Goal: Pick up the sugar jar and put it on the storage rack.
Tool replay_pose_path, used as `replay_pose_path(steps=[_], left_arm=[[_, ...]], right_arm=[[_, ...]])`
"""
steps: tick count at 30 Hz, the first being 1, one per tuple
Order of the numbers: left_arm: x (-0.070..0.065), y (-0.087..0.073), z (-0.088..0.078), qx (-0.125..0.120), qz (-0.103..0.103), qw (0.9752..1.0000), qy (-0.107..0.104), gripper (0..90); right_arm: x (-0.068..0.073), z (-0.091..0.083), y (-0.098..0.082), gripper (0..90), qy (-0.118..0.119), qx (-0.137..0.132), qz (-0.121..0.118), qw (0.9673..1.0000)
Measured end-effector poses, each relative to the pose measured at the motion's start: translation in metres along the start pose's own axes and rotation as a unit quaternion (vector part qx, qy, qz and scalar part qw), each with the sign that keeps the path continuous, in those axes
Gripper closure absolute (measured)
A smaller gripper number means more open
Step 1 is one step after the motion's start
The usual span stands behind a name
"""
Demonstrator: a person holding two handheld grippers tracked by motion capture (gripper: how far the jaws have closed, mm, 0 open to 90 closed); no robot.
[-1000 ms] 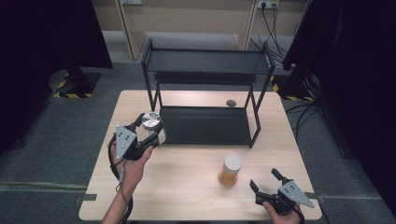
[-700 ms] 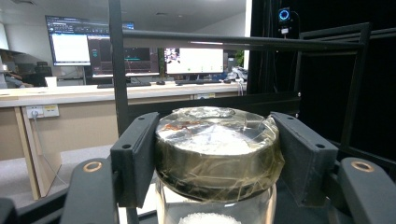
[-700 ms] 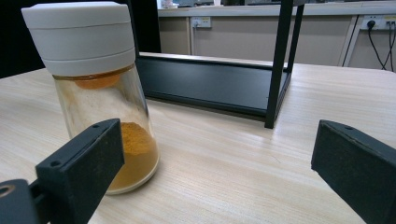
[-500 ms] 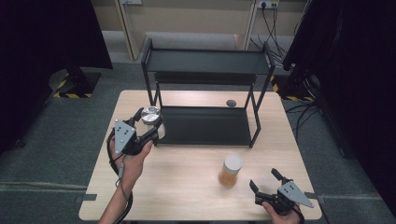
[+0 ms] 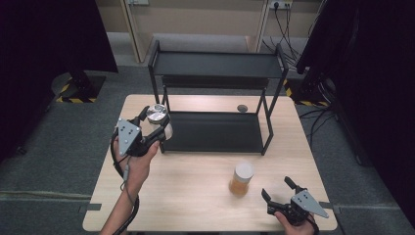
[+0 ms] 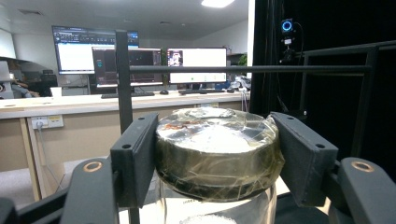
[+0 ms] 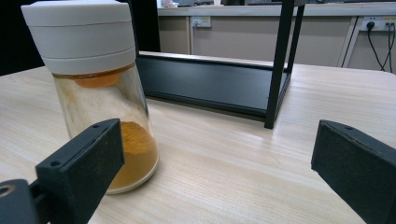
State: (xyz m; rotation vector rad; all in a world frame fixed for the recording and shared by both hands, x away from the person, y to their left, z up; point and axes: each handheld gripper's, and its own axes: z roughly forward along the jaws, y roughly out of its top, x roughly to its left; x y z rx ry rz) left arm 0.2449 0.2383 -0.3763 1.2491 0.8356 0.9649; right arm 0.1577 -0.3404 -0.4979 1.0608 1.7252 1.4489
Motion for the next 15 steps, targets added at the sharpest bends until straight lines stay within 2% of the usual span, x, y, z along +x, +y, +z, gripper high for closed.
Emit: replay_pose_path(steps=[15], left_arm=[[-0.001, 0.017, 0.013, -0.010, 0.004, 0.9999, 0.002, 35.1]], right_arm=[[0.000, 0.000, 0.000, 3.0, 0.001, -0.001, 0.000, 1.0000]])
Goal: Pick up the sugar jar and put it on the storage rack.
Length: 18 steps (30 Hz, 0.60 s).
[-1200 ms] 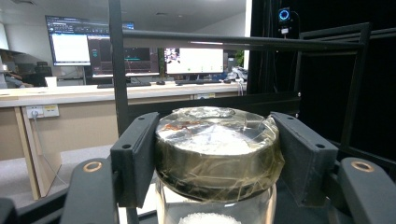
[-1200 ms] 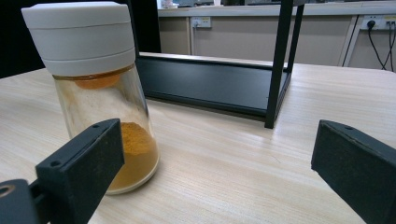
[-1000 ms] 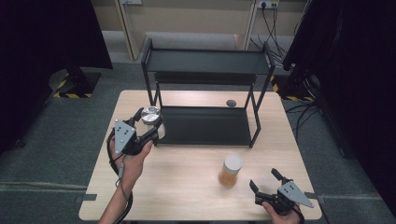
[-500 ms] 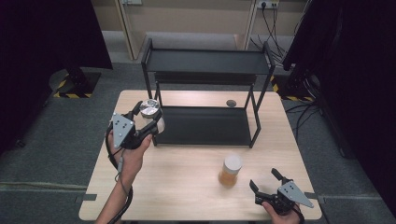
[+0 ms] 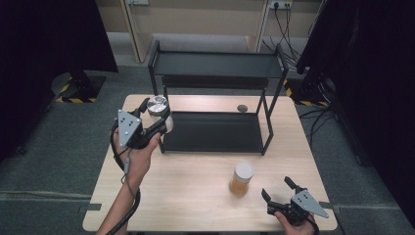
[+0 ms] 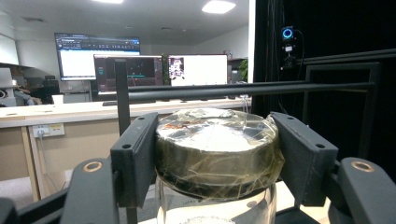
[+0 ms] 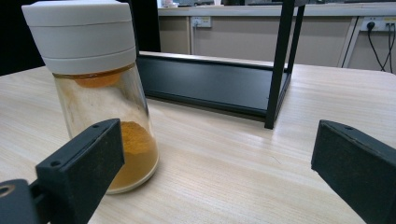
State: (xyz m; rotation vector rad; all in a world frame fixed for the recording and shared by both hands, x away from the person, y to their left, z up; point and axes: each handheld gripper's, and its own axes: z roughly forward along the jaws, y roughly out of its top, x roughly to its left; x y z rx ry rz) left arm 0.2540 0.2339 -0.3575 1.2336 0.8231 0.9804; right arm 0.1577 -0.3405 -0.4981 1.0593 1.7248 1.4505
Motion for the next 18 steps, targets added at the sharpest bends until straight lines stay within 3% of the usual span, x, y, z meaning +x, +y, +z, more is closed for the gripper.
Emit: replay_pose_path(steps=[18], left_arm=[[0.000, 0.027, 0.018, -0.012, 0.005, 0.9999, 0.000, 35.1]], right_arm=[[0.000, 0.000, 0.000, 3.0, 0.002, 0.001, -0.001, 1.0000]])
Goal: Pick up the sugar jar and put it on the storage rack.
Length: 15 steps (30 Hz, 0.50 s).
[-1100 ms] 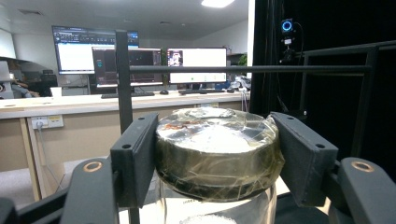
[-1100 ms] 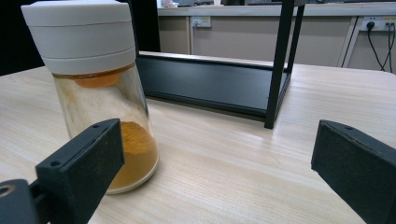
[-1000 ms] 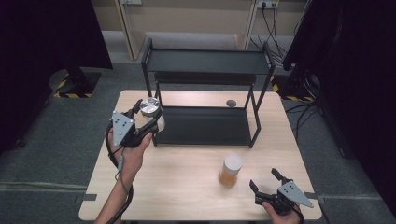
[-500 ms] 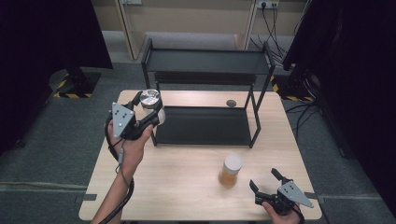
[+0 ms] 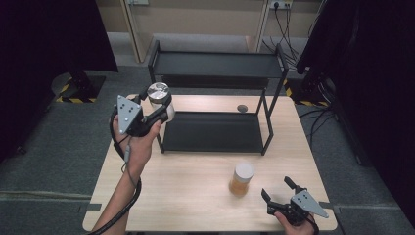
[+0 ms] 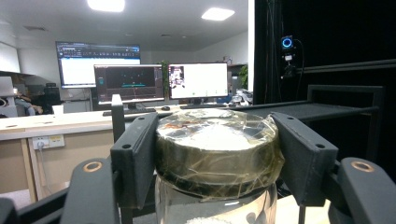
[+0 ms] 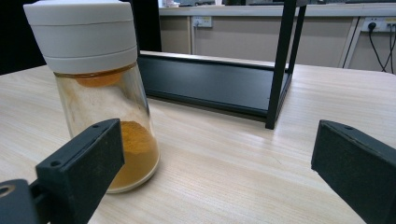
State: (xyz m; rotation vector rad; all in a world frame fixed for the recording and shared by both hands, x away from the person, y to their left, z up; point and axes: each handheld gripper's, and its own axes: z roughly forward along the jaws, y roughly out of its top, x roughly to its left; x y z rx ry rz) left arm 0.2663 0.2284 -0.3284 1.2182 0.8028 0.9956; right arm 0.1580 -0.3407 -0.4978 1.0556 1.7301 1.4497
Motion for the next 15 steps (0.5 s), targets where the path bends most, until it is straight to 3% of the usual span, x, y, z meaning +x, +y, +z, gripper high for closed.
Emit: replay_pose_path(steps=[15], left_arm=[[0.001, 0.019, 0.010, -0.010, 0.005, 0.9999, 0.005, 35.1]], right_arm=[[0.000, 0.000, 0.000, 3.0, 0.000, 0.000, -0.002, 1.0000]])
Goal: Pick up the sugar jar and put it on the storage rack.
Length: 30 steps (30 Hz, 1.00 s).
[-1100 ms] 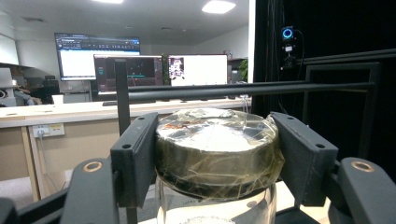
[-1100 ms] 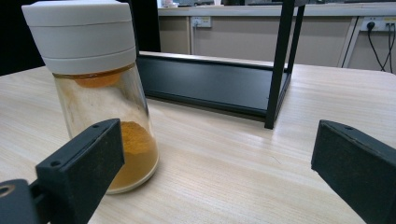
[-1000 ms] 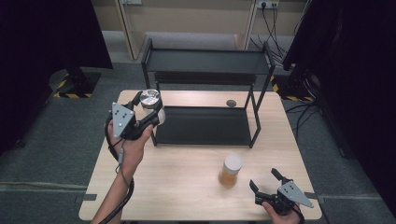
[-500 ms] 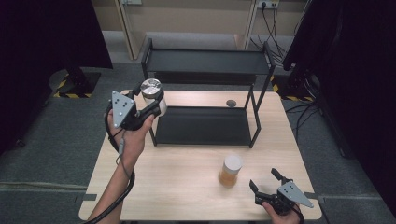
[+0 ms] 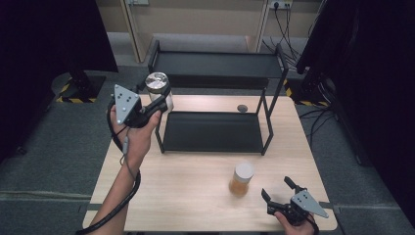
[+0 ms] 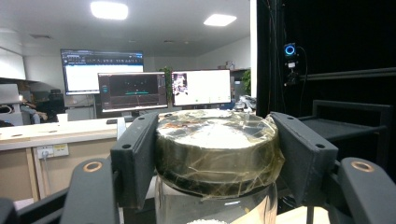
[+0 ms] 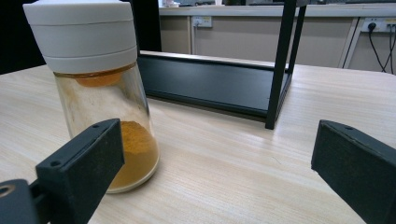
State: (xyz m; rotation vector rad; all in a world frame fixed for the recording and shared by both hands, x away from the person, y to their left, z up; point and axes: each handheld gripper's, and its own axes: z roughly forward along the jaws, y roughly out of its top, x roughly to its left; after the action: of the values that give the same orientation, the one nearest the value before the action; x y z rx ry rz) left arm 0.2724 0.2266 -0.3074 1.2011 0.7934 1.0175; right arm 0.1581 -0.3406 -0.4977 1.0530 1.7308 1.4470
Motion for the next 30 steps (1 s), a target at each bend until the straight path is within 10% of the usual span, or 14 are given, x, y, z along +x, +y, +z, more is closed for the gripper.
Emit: replay_pose_path(steps=[30], left_arm=[[0.004, 0.034, 0.025, -0.010, 0.001, 0.9999, 0.009, 35.1]], right_arm=[[0.000, 0.001, 0.001, 3.0, 0.000, 0.001, -0.002, 1.0000]])
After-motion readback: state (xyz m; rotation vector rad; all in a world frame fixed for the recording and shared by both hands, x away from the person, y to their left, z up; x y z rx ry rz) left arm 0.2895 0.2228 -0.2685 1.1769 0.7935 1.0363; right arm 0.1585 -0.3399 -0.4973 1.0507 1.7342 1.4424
